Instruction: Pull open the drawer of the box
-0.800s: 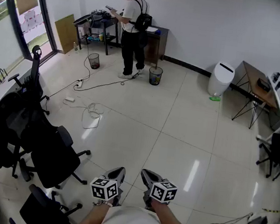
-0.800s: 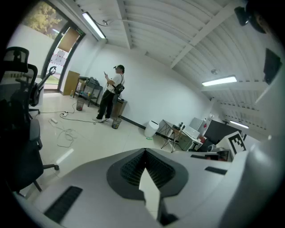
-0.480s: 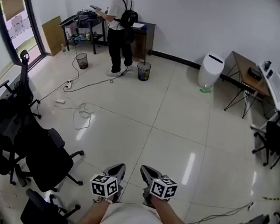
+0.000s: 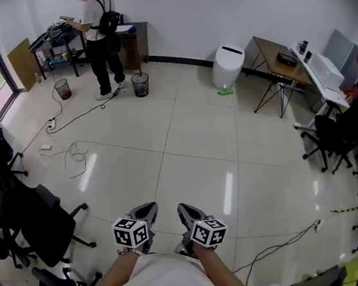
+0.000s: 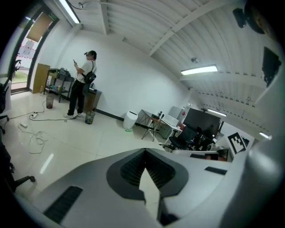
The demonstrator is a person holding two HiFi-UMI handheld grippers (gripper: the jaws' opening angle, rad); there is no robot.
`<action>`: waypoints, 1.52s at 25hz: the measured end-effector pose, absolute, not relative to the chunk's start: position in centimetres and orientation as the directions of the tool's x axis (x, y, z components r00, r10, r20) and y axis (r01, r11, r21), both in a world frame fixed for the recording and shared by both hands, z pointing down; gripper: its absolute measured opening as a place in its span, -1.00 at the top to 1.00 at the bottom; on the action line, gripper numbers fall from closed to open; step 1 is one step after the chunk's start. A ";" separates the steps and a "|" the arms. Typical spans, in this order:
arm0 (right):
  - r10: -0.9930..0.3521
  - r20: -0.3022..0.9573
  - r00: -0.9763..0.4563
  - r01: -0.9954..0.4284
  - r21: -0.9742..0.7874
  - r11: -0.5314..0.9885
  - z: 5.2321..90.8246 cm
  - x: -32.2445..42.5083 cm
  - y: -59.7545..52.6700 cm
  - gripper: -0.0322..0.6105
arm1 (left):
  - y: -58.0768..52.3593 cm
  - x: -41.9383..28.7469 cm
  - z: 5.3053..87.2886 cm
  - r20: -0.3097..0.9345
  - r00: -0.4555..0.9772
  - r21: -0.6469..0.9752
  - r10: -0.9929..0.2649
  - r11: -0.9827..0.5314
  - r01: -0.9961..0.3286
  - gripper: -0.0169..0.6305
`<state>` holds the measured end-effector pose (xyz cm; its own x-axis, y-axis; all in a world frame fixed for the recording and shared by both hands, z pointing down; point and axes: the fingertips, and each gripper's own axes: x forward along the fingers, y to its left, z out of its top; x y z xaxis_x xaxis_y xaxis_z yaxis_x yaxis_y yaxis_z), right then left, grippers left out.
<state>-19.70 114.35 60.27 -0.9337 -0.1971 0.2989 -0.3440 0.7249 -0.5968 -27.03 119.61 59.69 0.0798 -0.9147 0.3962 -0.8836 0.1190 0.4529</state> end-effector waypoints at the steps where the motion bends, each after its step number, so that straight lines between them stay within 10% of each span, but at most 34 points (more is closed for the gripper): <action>1: -0.209 0.300 -0.931 -0.354 -0.596 0.721 60.4 -19.2 113.7 0.94 | 119.0 -26.7 59.7 0.392 0.090 0.455 -0.916 0.108 -0.884 0.94; 38: -0.625 0.290 -0.724 -0.643 -0.613 0.460 57.4 2.9 95.5 0.94 | 97.6 -5.0 57.1 0.379 0.543 0.466 -0.750 -0.352 -0.812 0.94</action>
<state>2.91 95.54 57.39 -0.7244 -0.6254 0.2902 -0.6426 0.4600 -0.6128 -4.99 97.62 57.08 0.5426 -0.7498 0.3787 -0.8117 -0.3520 0.4661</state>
